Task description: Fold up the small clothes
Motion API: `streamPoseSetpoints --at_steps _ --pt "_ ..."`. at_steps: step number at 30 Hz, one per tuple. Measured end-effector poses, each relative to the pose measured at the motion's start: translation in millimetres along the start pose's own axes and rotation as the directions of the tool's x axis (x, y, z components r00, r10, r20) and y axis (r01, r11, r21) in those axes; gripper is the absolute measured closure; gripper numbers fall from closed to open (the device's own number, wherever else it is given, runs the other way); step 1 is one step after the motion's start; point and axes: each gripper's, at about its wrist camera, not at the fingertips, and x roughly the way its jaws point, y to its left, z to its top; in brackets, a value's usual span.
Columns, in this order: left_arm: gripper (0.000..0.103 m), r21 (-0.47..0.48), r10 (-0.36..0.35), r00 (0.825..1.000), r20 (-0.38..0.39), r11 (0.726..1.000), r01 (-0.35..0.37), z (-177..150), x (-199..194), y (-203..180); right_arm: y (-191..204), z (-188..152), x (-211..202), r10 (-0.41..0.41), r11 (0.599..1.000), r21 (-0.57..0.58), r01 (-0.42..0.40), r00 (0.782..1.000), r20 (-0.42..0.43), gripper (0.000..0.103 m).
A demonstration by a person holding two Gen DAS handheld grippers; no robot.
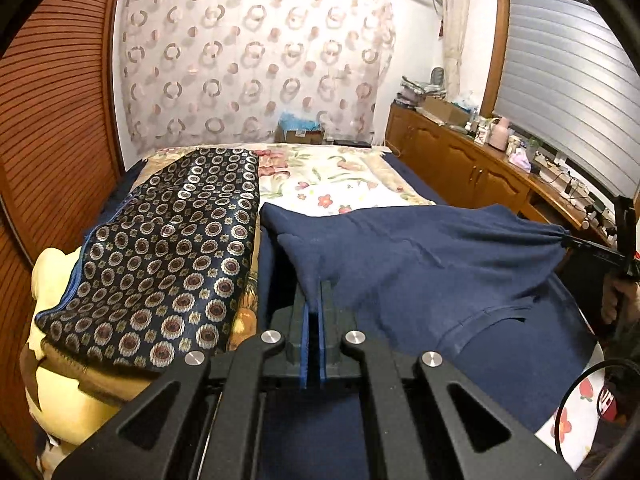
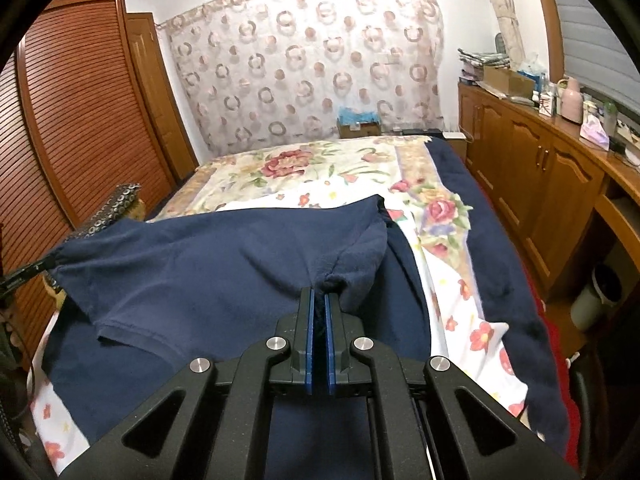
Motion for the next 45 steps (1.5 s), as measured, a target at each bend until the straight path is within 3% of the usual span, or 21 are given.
streamPoseSetpoints --at_steps 11,18,25,34,45 --pt "0.099 -0.015 0.002 0.998 0.07 1.0 -0.001 -21 -52 3 4 -23 -48 0.001 1.0 -0.027 0.001 0.997 0.081 0.099" --pt "0.099 -0.041 0.016 0.998 0.057 0.999 -0.014 -49 -75 9 8 -47 -74 -0.021 0.999 -0.044 0.025 0.996 0.084 0.099" --pt "0.099 -0.069 0.019 1.0 0.007 0.997 -0.019 -82 -78 19 5 -75 -85 -0.024 0.999 -0.024 0.025 0.999 0.032 0.099" --pt "0.099 -0.09 0.034 0.997 -0.073 0.995 -0.04 -109 -58 24 -2 -82 -56 -0.044 0.999 0.001 0.044 0.997 -0.065 0.099" --pt "0.099 -0.036 0.066 0.995 -0.071 0.997 -0.069 -111 -62 11 9 -76 -79 -0.083 0.995 -0.053 0.08 0.995 -0.051 0.096"
